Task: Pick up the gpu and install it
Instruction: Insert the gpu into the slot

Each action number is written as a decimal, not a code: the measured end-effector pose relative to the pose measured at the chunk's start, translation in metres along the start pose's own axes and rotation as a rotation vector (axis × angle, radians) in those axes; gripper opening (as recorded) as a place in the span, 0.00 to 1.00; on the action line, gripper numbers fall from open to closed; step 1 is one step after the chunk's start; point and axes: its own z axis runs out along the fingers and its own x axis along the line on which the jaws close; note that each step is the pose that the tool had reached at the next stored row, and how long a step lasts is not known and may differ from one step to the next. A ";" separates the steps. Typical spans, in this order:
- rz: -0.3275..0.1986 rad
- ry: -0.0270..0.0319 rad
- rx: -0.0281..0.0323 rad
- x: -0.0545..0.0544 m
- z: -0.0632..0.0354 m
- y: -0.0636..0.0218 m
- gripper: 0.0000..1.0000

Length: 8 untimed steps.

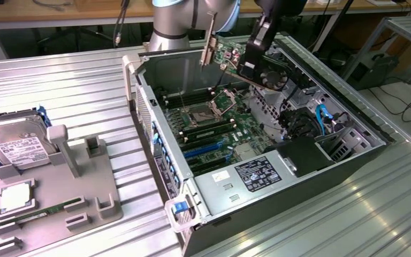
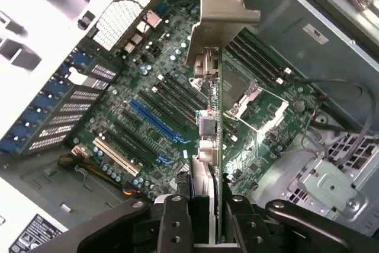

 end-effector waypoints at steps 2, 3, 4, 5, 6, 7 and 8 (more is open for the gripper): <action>-0.061 0.0028 -0.0015 0.000 0.0000 0.0000 0.28; -0.075 0.0034 -0.0019 0.000 0.0000 0.0000 0.28; -0.087 0.0039 -0.0022 0.000 0.0000 0.0000 0.28; -0.097 0.0044 -0.0025 0.000 0.0000 0.0000 0.28; -0.107 0.0049 -0.0027 0.000 0.0000 0.0000 0.28; -0.117 0.0053 -0.0029 0.000 0.0000 0.0000 0.28; -0.125 0.0056 -0.0031 0.000 0.0000 0.0000 0.28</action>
